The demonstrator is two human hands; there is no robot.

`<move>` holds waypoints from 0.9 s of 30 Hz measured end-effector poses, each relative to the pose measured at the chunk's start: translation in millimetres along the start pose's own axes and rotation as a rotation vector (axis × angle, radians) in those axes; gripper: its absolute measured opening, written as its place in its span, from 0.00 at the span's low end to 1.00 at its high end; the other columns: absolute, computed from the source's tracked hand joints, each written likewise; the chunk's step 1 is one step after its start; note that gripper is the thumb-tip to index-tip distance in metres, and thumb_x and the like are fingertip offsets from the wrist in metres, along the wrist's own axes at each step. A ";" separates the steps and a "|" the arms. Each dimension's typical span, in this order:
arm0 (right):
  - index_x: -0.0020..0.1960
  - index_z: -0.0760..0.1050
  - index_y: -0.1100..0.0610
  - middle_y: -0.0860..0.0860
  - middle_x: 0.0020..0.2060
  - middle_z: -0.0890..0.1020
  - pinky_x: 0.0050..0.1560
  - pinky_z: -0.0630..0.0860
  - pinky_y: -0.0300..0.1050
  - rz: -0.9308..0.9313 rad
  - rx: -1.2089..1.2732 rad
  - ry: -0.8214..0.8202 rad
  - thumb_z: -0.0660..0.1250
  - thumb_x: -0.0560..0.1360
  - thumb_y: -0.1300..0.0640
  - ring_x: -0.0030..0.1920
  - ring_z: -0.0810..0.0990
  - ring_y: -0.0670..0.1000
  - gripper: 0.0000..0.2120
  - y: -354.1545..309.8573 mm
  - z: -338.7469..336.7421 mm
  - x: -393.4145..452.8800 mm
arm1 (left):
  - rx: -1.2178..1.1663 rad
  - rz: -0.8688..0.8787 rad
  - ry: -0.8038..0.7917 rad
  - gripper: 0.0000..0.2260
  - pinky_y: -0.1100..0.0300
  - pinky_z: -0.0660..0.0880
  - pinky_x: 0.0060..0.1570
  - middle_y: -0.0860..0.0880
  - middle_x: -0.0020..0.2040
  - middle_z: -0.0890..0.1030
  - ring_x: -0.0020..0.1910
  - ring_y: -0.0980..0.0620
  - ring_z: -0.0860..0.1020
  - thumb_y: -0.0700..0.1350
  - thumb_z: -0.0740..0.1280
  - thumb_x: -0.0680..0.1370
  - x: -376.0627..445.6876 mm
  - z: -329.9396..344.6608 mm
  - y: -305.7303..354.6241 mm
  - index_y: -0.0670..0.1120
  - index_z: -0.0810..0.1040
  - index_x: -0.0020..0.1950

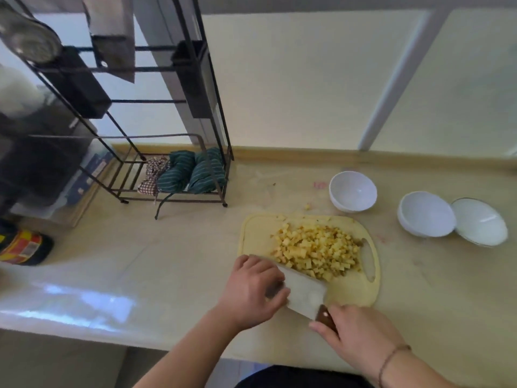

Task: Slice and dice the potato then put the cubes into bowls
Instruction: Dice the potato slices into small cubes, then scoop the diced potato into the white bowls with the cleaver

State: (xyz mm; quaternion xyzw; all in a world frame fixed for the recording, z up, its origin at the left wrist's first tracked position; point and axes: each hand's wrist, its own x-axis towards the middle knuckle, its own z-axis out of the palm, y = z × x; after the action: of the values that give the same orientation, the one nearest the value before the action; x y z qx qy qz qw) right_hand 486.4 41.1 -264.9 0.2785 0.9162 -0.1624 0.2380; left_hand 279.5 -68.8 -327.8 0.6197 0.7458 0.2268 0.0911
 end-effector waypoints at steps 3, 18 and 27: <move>0.61 0.69 0.50 0.51 0.52 0.81 0.40 0.68 0.48 0.010 -0.036 0.013 0.26 0.58 0.27 0.51 0.81 0.55 0.50 -5.2 -1.0 -10.7 | 0.051 0.027 -0.038 0.15 0.50 0.74 0.54 0.56 0.52 0.83 0.52 0.51 0.79 0.63 0.65 0.76 4.6 2.9 -1.0 0.55 0.83 0.49; 0.38 0.83 0.48 0.53 0.31 0.84 0.37 0.75 0.35 0.501 1.180 0.447 0.68 0.68 0.35 0.33 0.82 0.54 0.17 116.9 33.1 -116.5 | -0.029 0.116 0.140 0.14 0.47 0.79 0.55 0.50 0.55 0.83 0.55 0.45 0.80 0.53 0.67 0.76 105.8 18.1 68.3 0.47 0.84 0.55; 0.36 0.78 0.55 0.56 0.24 0.76 0.28 0.70 0.42 0.441 1.380 0.273 0.61 0.81 0.56 0.23 0.72 0.52 0.16 163.1 82.9 -67.4 | 0.357 0.085 -0.526 0.35 0.42 0.45 0.80 0.52 0.84 0.53 0.82 0.45 0.51 0.65 0.60 0.79 151.5 74.2 101.2 0.55 0.54 0.83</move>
State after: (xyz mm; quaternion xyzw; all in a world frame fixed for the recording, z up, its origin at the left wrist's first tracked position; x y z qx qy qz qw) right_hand 660.2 105.4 -325.4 0.5604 0.5499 -0.6140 -0.0806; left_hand 367.2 107.2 -325.5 0.6941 0.6979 -0.0721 0.1611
